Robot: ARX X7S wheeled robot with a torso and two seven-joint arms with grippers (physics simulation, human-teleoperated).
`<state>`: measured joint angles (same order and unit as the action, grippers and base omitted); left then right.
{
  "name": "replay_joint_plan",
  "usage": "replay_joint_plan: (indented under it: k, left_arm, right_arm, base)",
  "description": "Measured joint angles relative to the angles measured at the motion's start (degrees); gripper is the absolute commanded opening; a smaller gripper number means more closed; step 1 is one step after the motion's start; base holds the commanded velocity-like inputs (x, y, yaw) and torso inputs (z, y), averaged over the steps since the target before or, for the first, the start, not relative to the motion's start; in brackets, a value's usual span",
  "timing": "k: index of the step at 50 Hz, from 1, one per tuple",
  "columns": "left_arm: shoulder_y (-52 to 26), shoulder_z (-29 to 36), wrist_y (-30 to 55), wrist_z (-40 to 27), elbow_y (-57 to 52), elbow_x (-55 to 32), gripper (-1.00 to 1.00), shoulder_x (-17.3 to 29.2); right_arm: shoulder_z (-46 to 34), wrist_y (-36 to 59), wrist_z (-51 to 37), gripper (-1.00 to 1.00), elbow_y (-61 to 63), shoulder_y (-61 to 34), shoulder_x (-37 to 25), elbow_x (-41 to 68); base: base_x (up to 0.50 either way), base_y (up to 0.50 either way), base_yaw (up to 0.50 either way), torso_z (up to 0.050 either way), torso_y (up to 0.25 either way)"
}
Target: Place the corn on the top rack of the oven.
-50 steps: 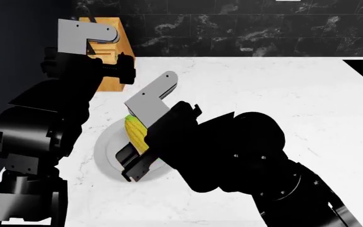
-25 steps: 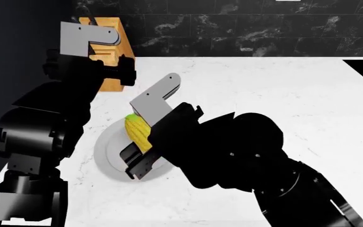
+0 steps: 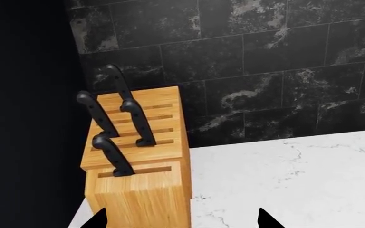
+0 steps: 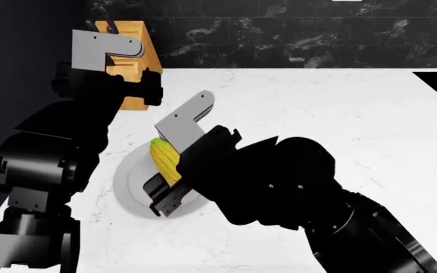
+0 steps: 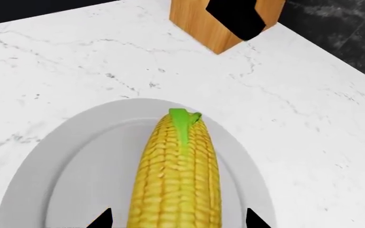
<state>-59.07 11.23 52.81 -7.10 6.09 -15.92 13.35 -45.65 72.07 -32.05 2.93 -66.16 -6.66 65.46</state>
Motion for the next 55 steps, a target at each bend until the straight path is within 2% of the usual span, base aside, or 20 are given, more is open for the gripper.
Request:
replay_joint_plan:
  k: [55]
  left_arm:
    - [0.49,0.72,-2.98,-0.12,2.84,-0.67,1.00,0.52]
  right_arm:
    - [-5.06,-6.71,5.46,1.00,-6.04,0.84,-0.49,-2.69]
  base:
    - [0.00,0.00,0.00,0.000,0.000]
